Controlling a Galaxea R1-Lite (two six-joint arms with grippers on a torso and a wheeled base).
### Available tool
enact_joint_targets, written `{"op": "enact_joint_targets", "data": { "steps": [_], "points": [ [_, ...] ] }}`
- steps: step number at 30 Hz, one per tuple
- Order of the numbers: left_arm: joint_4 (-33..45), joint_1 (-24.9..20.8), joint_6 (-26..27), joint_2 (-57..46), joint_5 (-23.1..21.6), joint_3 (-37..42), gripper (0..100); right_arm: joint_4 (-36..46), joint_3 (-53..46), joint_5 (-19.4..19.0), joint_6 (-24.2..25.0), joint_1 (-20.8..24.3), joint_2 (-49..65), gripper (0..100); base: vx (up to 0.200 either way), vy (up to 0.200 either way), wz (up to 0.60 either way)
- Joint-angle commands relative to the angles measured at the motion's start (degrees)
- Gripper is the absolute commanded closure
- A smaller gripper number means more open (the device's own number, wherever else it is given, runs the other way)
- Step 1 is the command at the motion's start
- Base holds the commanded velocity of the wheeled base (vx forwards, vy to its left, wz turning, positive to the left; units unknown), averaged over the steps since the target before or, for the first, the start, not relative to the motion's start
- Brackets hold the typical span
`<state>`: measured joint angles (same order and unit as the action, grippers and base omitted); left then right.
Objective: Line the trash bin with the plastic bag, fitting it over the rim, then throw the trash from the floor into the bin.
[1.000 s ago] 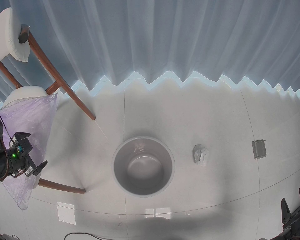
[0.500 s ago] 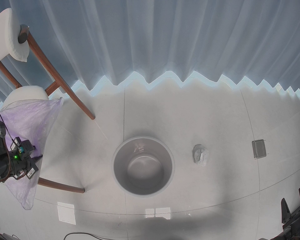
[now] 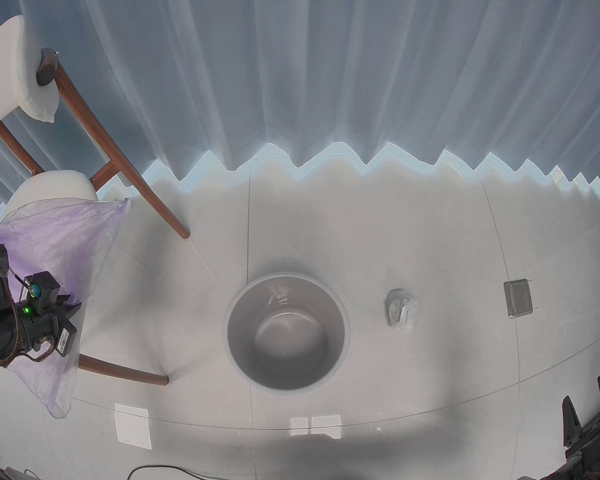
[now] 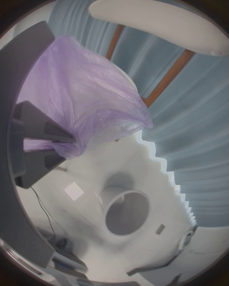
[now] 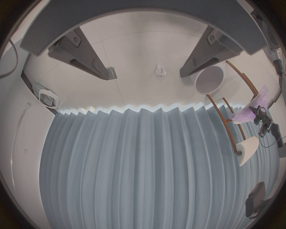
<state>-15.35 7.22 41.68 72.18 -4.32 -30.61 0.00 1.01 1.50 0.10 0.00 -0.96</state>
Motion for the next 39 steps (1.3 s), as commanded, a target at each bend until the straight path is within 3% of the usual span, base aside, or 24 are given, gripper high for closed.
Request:
{"op": "enact_joint_targets", "data": {
  "steps": [1, 5, 7, 9, 12, 19, 27, 32, 34, 39],
  "points": [
    [2.2, -4.0, -11.0, -1.7, -5.4, -0.2, 100, 0.0, -1.0, 0.0, 0.0, 0.0, 0.9, 0, 0.000, 0.000, 0.00],
    [2.5, -3.5, -19.4, -1.7, -15.4, 0.0, 100, 0.0, -1.0, 0.0, 0.0, 0.0, 0.9, 0, 0.000, 0.000, 0.00],
    [2.6, -3.4, -20.8, -1.9, -17.1, 0.2, 100, 0.0, -1.0, 0.0, 0.0, 0.0, 0.9, 0, 0.000, 0.000, 0.00],
    [2.4, -2.1, -28.1, -4.0, -23.5, 0.7, 100, 0.0, -1.0, 0.0, 0.0, 0.0, 0.9, 0, 0.000, 0.000, 0.00],
    [2.3, -1.7, -36.5, -6.2, -29.3, 0.5, 100, 0.0, -1.0, 0.0, 0.0, 0.0, 0.9, 0, 0.000, 0.000, 0.00],
    [-1.4, -2.7, -57.9, -11.0, -38.8, 0.3, 100, 0.0, -1.0, 0.0, 0.0, 0.0, 0.9, 0, 0.000, 0.000, 0.00],
    [-20.2, -7.6, -85.4, -11.6, -40.3, 0.6, 100, 0.0, -1.0, 0.0, 0.0, 0.0, 0.9, 0, 0.000, 0.000, 0.00],
    [-34.5, -14.2, -106.5, -11.6, -40.2, -1.7, 100, 0.0, -1.0, 0.0, 0.0, 0.0, 0.9, 0, 0.000, 0.000, 0.00],
    [-37.7, -17.7, -112.5, -11.2, -40.4, -3.0, 100, 0.0, -1.0, 0.0, 0.0, 0.0, 0.9, 0, 0.000, 0.000, 0.00],
    [-39.6, -26.2, -114.3, -11.1, -40.0, -3.0, 100, 0.0, -1.0, 0.0, 0.0, 0.0, 0.9, 0, 0.000, 0.000, 0.00]
  ]
}}
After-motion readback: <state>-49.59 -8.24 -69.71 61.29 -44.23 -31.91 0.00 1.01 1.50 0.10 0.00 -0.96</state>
